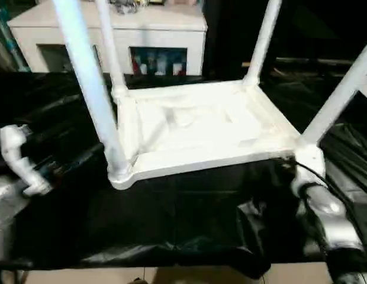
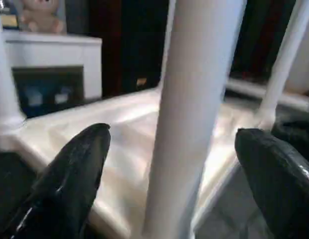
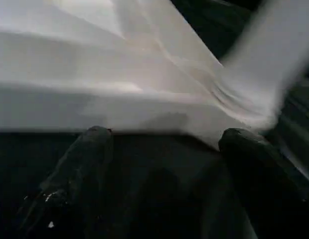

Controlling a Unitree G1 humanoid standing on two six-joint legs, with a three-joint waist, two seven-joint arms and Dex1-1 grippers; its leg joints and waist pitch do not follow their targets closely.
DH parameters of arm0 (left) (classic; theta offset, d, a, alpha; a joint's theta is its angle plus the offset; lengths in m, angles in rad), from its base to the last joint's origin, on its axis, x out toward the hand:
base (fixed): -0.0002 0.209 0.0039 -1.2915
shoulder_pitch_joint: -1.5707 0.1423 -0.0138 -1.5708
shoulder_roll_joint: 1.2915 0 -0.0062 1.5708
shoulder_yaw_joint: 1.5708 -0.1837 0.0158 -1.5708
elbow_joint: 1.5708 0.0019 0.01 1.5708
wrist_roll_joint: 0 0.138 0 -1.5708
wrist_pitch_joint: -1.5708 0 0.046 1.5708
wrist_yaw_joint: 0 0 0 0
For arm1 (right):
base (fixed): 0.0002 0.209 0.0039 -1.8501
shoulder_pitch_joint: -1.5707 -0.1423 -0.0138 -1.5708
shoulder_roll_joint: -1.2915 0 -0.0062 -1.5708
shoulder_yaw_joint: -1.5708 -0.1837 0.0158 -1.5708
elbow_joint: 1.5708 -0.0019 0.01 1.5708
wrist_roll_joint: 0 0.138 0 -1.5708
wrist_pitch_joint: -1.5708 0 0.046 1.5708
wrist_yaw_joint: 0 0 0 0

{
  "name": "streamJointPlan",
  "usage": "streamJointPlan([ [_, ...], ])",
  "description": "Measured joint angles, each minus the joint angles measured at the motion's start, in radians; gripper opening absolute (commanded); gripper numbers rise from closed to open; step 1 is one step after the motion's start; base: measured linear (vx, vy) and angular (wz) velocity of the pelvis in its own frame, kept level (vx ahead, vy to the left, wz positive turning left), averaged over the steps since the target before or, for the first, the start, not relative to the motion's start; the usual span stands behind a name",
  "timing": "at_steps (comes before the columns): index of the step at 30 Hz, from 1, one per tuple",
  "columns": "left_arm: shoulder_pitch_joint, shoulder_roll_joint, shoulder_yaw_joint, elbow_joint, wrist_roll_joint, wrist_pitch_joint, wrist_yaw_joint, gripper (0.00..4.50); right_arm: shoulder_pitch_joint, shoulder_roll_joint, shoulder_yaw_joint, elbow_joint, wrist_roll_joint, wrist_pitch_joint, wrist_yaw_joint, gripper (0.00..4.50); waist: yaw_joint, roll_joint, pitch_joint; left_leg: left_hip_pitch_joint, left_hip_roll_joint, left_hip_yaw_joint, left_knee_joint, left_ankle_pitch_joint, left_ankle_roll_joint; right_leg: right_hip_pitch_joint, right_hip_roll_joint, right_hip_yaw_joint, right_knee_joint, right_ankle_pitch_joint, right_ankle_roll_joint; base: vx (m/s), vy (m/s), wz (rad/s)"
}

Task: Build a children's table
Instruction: Rotate table base

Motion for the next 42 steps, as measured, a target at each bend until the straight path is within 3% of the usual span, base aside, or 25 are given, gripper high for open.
streamJointPlan([
  [6,-0.087,-0.045,-0.077,-0.001,-0.022,0.044,0.004,4.47,-0.039,0.038,0.003,0.037,-0.003,0.045,-0.019,3.77,-0.028,0.001,0.000,-0.002,0.000,-0.001,0.000,0.000,0.000,-0.005,0.001,0.000,0.002,0.002,-0.003,0.000,0.000,0.00],
  [10,-0.106,-0.063,-0.127,-0.005,-0.017,0.058,-0.006,4.47,-0.112,0.053,0.034,0.110,-0.014,0.045,0.008,3.77,-0.029,0.001,0.000,-0.003,0.000,-0.001,0.000,0.000,-0.001,-0.005,0.001,0.000,0.002,0.003,-0.005,0.000,0.000,0.00],
  [13,-0.104,-0.058,-0.175,-0.051,-0.033,0.132,-0.041,4.47,-0.172,0.078,0.067,0.169,-0.031,0.035,0.048,3.77,-0.029,0.002,0.000,-0.002,0.000,-0.001,0.000,0.000,-0.001,-0.005,0.001,0.000,0.002,0.004,-0.006,0.000,0.000,0.00],
  [16,-0.070,0.036,-0.240,-0.162,-0.076,0.248,-0.125,4.47,-0.213,0.088,0.082,0.225,-0.037,0.016,0.070,3.77,-0.035,0.003,0.000,-0.001,0.000,0.000,0.000,0.000,-0.001,-0.005,0.001,0.002,0.002,0.004,-0.006,0.000,0.000,0.00],
  [22,-0.061,0.029,-0.323,-0.272,-0.166,0.360,-0.162,4.47,-0.273,0.111,0.098,0.296,-0.052,-0.001,0.113,3.77,-0.039,0.002,0.001,-0.001,0.000,0.000,0.000,0.000,-0.001,-0.008,0.002,0.003,0.005,0.004,-0.007,0.000,0.000,0.00],
  [29,-0.084,-0.011,-0.396,-0.367,-0.186,0.408,-0.159,4.47,-0.310,0.152,0.134,0.343,-0.070,-0.036,0.155,3.77,-0.040,0.002,0.001,-0.001,0.001,0.000,0.000,0.002,-0.004,-0.011,0.003,0.004,0.009,0.004,-0.007,0.000,0.000,0.00],
  [38,-0.156,-0.104,-0.503,-0.381,-0.175,0.419,-0.140,4.47,-0.341,0.184,0.162,0.375,-0.087,-0.071,0.199,3.77,-0.037,0.003,0.002,-0.001,0.001,0.000,0.000,0.002,-0.004,-0.011,0.003,0.005,0.010,0.004,-0.007,0.000,0.000,0.00],
  [42,-0.228,-0.177,-0.548,-0.302,-0.076,0.344,-0.092,4.47,-0.352,0.194,0.167,0.380,-0.089,-0.085,0.207,3.77,-0.039,0.003,0.002,-0.001,0.000,0.000,0.000,0.002,-0.004,-0.011,0.003,0.006,0.010,0.004,-0.007,0.000,0.000,0.00],
])
